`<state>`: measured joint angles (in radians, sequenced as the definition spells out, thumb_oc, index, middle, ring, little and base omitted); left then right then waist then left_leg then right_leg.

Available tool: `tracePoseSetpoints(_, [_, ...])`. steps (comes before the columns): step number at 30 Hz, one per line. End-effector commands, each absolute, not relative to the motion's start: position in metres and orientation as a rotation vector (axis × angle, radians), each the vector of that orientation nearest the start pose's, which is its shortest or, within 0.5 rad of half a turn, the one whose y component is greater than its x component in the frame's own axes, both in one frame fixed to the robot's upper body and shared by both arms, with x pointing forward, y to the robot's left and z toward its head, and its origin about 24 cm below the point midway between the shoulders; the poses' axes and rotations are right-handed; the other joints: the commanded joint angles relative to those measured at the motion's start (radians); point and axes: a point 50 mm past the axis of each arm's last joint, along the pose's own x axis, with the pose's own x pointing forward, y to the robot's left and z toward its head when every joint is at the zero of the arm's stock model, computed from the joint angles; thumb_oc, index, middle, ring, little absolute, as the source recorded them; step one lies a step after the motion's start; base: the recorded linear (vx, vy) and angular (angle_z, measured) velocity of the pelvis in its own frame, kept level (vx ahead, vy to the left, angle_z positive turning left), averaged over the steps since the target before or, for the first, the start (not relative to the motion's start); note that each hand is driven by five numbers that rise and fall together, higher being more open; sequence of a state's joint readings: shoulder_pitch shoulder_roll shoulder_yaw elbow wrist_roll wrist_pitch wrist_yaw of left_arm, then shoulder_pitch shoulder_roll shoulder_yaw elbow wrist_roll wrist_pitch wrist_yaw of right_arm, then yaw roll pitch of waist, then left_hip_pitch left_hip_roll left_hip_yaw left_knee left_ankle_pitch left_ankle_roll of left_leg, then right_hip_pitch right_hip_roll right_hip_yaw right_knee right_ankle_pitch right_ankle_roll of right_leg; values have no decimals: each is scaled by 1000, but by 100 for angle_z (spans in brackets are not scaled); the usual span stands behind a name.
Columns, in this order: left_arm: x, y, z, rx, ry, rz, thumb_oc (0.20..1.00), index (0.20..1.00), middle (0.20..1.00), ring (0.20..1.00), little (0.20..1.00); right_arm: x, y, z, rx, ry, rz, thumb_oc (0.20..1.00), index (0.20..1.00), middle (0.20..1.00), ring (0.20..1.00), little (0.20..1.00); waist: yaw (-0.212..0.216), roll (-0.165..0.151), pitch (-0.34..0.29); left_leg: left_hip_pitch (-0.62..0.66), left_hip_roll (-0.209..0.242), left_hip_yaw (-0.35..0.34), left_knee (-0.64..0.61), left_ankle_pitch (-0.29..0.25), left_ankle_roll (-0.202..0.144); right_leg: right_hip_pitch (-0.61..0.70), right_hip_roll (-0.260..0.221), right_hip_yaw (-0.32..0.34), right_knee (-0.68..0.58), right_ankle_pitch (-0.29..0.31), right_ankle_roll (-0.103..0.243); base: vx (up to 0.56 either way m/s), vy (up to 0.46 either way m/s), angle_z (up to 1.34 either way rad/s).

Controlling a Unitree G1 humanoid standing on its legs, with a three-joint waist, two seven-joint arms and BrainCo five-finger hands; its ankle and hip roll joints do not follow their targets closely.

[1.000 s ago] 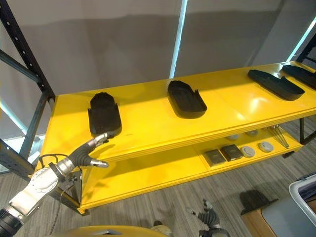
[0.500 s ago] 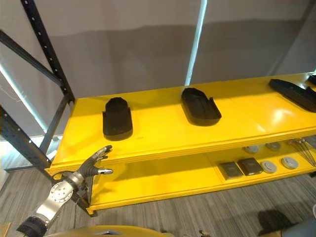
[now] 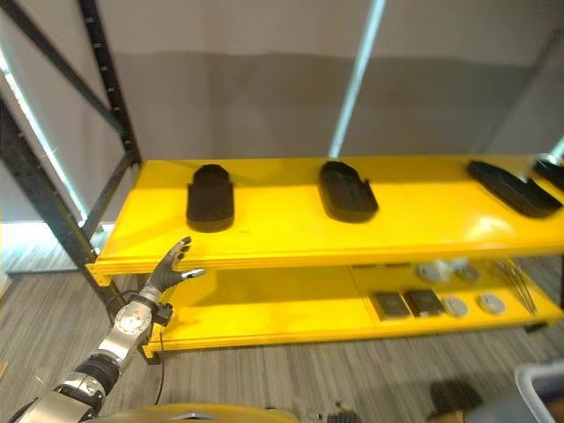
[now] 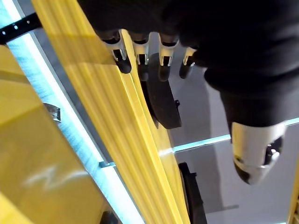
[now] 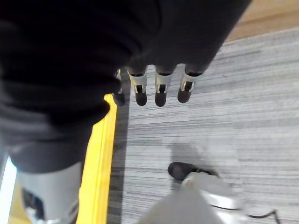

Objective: Move parts from the plastic box to the shelf.

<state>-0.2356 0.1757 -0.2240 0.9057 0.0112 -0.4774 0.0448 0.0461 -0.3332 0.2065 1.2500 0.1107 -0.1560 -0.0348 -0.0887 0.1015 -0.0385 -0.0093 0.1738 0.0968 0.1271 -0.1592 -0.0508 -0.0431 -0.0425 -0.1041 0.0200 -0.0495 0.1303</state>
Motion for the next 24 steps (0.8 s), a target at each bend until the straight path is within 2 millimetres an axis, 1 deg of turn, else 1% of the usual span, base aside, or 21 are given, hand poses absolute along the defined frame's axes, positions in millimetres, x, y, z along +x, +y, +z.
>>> tracePoseSetpoints(1, [109, 232, -147, 378, 956, -36, 1000, 1000, 1000, 1000, 1000, 92, -248, -155, -287, 1114, -127, 1000, 1000, 1000, 1000, 1000, 24, -115, 125, 151, -78, 11, -214, 81, 0, 159, -85, -20, -83, -13, -8, 7, -2, 7])
tracePoseSetpoints(2, [125, 227, -140, 362, 877, -41, 1000, 1000, 1000, 1000, 1000, 91, -249, -155, -294, 1120, -125, 1000, 1000, 1000, 1000, 1000, 25, -116, 126, 149, -79, 7, -214, 81, 1, 160, -86, -23, -83, -13, -7, 5, 0, 20])
tracePoseSetpoints(3, [125, 227, -140, 362, 877, -41, 1000, 1000, 1000, 1000, 1000, 91, -249, -155, -294, 1120, -125, 1000, 1000, 1000, 1000, 1000, 25, -116, 126, 149, -79, 7, -214, 81, 1, 160, -86, -23, -83, -13, -7, 4, 4, 32])
tracePoseSetpoints(4, [156, 219, -121, 333, 718, -66, 1000, 1000, 1000, 1000, 1000, 90, -249, -156, -297, 1124, -122, 1000, 1000, 1000, 1000, 1000, 25, -116, 129, 147, -82, 2, -214, 82, 2, 162, -87, -26, -83, -13, -7, 0, 4, 25])
tracePoseSetpoints(6, [189, 209, -92, 291, 524, -98, 1000, 1000, 1000, 1000, 1000, 91, -250, -155, -305, 1126, -123, 1000, 1000, 1000, 1000, 1000, 26, -115, 131, 142, -82, -3, -214, 83, 2, 161, -89, -31, -82, -12, -6, 0, 1, 12])
tracePoseSetpoints(7, [203, 205, -75, 280, 431, -121, 1000, 1000, 1000, 1000, 1000, 92, -250, -155, -305, 1125, -122, 1000, 1000, 1000, 1000, 1000, 26, -116, 132, 141, -82, -5, -214, 83, 2, 159, -89, -31, -82, -12, -6, 0, 0, 0])
tracePoseSetpoints(9, [227, 195, -36, 284, 235, -183, 1000, 1000, 1000, 1000, 1000, 95, -249, -154, -303, 1115, -118, 1000, 1000, 1000, 1000, 1000, 26, -118, 132, 139, -82, -4, -214, 81, 2, 159, -91, -33, -84, -10, -4, 9, -2, 16])
tracePoseSetpoints(10, [240, 188, 1, 339, 65, -265, 1000, 1000, 1000, 1000, 1000, 97, -248, -154, -305, 1108, -110, 1000, 1000, 1000, 1000, 1000, 25, -121, 130, 139, -82, 1, -214, 78, 1, 160, -91, -32, -89, -6, -2, 16, -2, 27])
tracePoseSetpoints(12, [240, 188, 1, 339, 66, -265, 1000, 1000, 1000, 1000, 1000, 97, -248, -154, -305, 1108, -109, 1000, 1000, 1000, 1000, 1000, 26, -121, 130, 139, -83, 1, -214, 78, 1, 160, -91, -31, -89, -6, -2, 12, -1, 14])
tracePoseSetpoints(14, [246, 180, 46, 363, -130, -348, 1000, 1000, 1000, 1000, 1000, 99, -247, -154, -310, 1106, -92, 1000, 1000, 1000, 1000, 1000, 26, -122, 125, 142, -81, 7, -214, 73, 1, 161, -92, -28, -93, -4, 0, 35, 4, 6])
tracePoseSetpoints(16, [245, 177, 74, 357, -243, -393, 1000, 1000, 1000, 1000, 1000, 99, -243, -155, -310, 1116, -69, 1000, 1000, 1000, 1000, 1000, 26, -125, 120, 148, -80, 16, -214, 68, 1, 164, -91, -21, -97, -2, 0, 50, 7, -3])
tracePoseSetpoints(17, [244, 174, 91, 327, -314, -416, 1000, 1000, 1000, 1000, 1000, 99, -241, -156, -313, 1123, -48, 1000, 1000, 1000, 1000, 1000, 25, -125, 117, 151, -79, 21, -214, 66, 1, 163, -90, -16, -98, -1, 0, 50, 6, -7])
tracePoseSetpoints(18, [244, 174, 93, 315, -319, -419, 1000, 1000, 1000, 1000, 1000, 99, -240, -156, -312, 1125, -42, 1000, 1000, 1000, 1000, 1000, 25, -125, 115, 152, -78, 23, -214, 65, 1, 163, -89, -14, -99, -1, 0, 40, 5, -3])
tracePoseSetpoints(19, [244, 174, 91, 309, -311, -423, 1000, 1000, 1000, 1000, 1000, 99, -239, -156, -312, 1124, -35, 1000, 1000, 1000, 1000, 1000, 25, -125, 115, 153, -78, 24, -214, 64, 1, 162, -89, -13, -100, -1, -1, 0, 0, 0])
tracePoseSetpoints(20, [243, 175, 86, 308, -281, -425, 1000, 1000, 1000, 1000, 1000, 99, -239, -156, -313, 1128, -30, 1000, 1000, 1000, 1000, 1000, 25, -124, 114, 155, -77, 26, -214, 64, 1, 162, -88, -11, -100, -1, -1, 18, 1, -8])
tracePoseSetpoints(21, [244, 175, 86, 308, -281, -425, 1000, 1000, 1000, 1000, 1000, 99, -239, -156, -313, 1128, -31, 1000, 1000, 1000, 1000, 1000, 26, -124, 114, 155, -77, 27, -214, 63, 1, 162, -88, -11, -100, -1, -1, 21, 2, -16])
tracePoseSetpoints(22, [243, 176, 78, 318, -246, -427, 1000, 1000, 1000, 1000, 1000, 100, -240, -156, -315, 1126, -28, 1000, 1000, 1000, 1000, 1000, 25, -124, 113, 156, -77, 28, -214, 63, 1, 162, -88, -9, -100, 0, -2, 21, 3, -19])
tracePoseSetpoints(23, [241, 180, 57, 339, -148, -433, 1000, 1000, 1000, 1000, 1000, 102, -240, -155, -322, 1123, -20, 1000, 1000, 1000, 1000, 1000, 23, -122, 114, 156, -76, 30, -214, 64, 1, 160, -86, -7, -102, 1, -1, 21, 3, -14])
tracePoseSetpoints(24, [242, 179, 57, 339, -148, -433, 1000, 1000, 1000, 1000, 1000, 102, -241, -155, -322, 1123, -20, 1000, 1000, 1000, 1000, 1000, 24, -122, 113, 156, -76, 30, -214, 64, 1, 160, -86, -6, -102, 1, -1, 26, 6, -8])
